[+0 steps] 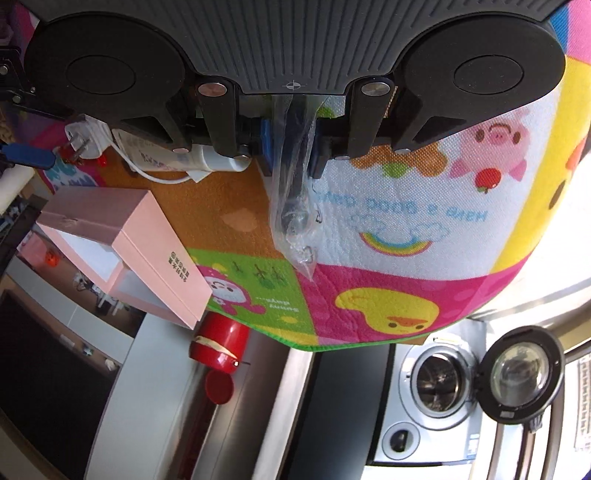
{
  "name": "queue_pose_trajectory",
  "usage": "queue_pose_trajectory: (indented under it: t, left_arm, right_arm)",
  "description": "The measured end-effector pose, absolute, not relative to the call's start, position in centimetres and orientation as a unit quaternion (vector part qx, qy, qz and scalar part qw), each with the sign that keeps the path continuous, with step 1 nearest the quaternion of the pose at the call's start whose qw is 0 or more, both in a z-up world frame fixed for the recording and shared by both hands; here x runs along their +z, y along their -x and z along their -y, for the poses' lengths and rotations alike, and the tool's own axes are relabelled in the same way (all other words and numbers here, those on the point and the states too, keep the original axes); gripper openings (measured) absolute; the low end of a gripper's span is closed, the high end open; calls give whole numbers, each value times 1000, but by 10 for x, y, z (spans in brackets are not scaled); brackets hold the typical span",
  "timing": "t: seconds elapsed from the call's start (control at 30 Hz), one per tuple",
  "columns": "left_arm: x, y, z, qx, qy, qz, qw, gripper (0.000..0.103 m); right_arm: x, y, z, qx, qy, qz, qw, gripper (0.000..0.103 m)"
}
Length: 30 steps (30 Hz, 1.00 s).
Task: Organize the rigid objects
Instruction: 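Grasp the teal plastic toy with the right gripper while the left gripper carries the bag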
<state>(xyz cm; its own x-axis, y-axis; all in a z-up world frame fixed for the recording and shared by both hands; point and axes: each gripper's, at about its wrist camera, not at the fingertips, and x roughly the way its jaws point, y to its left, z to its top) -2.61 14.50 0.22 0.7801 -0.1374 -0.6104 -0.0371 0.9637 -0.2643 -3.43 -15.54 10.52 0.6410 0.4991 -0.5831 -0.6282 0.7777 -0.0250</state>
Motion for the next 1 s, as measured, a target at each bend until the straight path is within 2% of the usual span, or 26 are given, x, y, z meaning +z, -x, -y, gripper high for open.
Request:
queue_pose_trajectory:
  t: [0.2, 0.43, 0.57, 0.73, 0.87, 1.0]
  left_arm:
    - [4, 66, -156, 16, 136, -327, 935, 23]
    - [0, 85, -172, 12, 168, -318, 933, 23]
    - [-1, 86, -167, 11, 168, -312, 935, 23]
    - [-4, 86, -155, -14, 193, -307, 932, 23]
    - [-4, 83, -138, -15, 173, -305, 936, 23]
    - [-2, 88, -141, 0, 161, -302, 940, 23]
  right_arm:
    - [121, 34, 97, 448, 92, -325, 827, 73]
    - [105, 45, 30, 470, 149, -337, 802, 73]
    - [102, 56, 44, 451, 206, -313, 810, 73]
    - [100, 58, 99, 348, 275, -279, 852, 73]
    - [111, 49, 125, 322, 228, -303, 868, 73]
    - [118, 47, 112, 357, 167, -315, 863, 74]
